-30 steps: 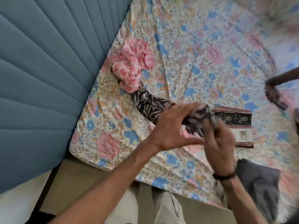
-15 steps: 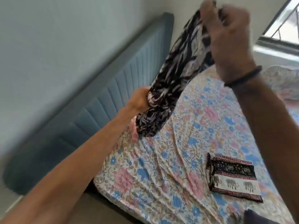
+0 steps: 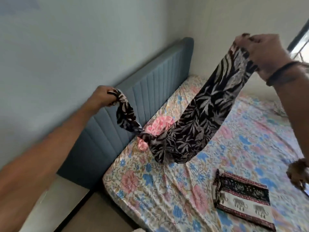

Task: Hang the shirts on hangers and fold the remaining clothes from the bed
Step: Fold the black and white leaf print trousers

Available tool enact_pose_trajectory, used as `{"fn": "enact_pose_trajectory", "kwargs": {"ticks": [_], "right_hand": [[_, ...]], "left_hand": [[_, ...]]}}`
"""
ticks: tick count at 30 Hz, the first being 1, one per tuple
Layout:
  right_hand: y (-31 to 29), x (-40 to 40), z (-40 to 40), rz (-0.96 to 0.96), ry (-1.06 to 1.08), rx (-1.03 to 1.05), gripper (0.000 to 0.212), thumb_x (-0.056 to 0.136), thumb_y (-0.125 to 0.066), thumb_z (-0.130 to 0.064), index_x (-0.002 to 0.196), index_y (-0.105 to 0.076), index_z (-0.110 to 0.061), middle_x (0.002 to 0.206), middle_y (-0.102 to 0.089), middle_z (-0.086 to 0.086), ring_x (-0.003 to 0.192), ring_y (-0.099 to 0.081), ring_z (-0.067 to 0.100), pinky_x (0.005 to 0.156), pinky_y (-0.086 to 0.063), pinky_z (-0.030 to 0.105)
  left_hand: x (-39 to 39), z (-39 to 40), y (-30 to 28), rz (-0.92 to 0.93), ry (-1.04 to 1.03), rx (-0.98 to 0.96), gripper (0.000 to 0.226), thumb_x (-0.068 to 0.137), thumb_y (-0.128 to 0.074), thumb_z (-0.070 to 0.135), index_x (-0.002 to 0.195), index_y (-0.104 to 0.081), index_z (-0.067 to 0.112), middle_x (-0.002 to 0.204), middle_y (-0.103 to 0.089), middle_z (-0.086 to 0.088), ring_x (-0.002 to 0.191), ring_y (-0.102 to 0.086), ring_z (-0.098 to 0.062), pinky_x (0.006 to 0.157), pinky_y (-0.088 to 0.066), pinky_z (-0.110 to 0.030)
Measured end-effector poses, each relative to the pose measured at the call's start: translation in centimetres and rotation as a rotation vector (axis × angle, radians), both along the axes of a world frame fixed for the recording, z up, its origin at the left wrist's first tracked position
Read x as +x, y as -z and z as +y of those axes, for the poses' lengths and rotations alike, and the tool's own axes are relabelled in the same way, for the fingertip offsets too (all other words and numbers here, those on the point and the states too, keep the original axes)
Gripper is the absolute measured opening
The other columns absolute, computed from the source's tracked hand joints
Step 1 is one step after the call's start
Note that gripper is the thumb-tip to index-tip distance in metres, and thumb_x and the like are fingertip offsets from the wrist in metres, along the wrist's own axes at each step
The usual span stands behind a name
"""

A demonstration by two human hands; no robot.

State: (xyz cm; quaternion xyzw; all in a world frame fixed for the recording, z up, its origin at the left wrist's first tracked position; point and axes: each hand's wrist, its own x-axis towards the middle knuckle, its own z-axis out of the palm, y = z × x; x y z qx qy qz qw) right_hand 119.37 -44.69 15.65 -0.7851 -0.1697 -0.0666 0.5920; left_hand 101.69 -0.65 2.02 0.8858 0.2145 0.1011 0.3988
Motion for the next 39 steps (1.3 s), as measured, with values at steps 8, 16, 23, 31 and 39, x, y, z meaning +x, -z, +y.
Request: {"fn": "enact_pose_trajectory", "kwargs": {"ticks": [8,16,23,31,39], "right_hand": [[6.9,0.4,-3.1,0.000,-0.090,-0.365,0.046,0.095,-0.075,-0.035,0.088,-0.067,0.010,0.076,-0.056,0.012,0.063,-0.047,0.013,0.055,-0.039,0.023],[23.2,-9.6,-2.4,0.507,-0.900,-0.995,0.017,0.092,-0.077,-0.036,0.102,-0.080,-0.023,0.099,-0.079,-0.006,0.090,-0.073,0.011,0.083,-0.060,0.028],[39.0,-14.6,-2.1,0.721,-0.878,-1.210,0.037,0.096,-0.054,-0.002,0.106,-0.069,-0.034,0.102,-0.073,0.001,0.071,-0.059,0.010,0.063,-0.053,0.017],[49.6,-7.1,7.7,0.683,-0.290,-0.770,0.010,0.102,-0.064,-0.028,0.096,-0.071,-0.026,0.096,-0.074,-0.006,0.088,-0.068,0.012,0.083,-0.058,0.031],[64.1,4.2,18.9,0.780,-0.204,-0.691,0.058,0.102,-0.065,-0.024,0.155,-0.041,-0.022,0.139,-0.064,0.009,0.108,-0.069,0.026,0.089,-0.054,0.034]], "left_hand": [[-1.5,-2.6,-4.3,0.164,0.098,-0.150,0.031,0.081,-0.078,-0.006,0.109,-0.066,-0.009,0.094,-0.064,-0.016,0.088,-0.055,-0.023,0.064,-0.045,-0.025],[-6.4,-18.6,6.1,0.358,0.312,-0.367,0.042,0.078,-0.088,0.016,0.115,-0.069,0.010,0.096,-0.077,-0.006,0.084,-0.076,-0.020,0.071,-0.061,-0.030],[-8.8,-26.9,23.6,0.662,0.282,-0.763,0.046,0.088,-0.080,0.021,0.130,-0.062,0.026,0.119,-0.069,-0.006,0.102,-0.073,-0.023,0.089,-0.062,-0.041],[3.5,-12.8,37.2,0.564,-0.245,-0.423,0.021,0.106,-0.051,0.024,0.088,-0.060,0.030,0.129,-0.068,-0.009,0.068,-0.053,-0.010,0.058,-0.049,-0.024],[14.1,-8.1,53.6,0.556,-0.086,-0.806,0.074,0.084,-0.081,0.043,0.146,-0.050,0.021,0.139,-0.052,-0.001,0.128,-0.050,-0.021,0.114,-0.040,-0.040]]}}
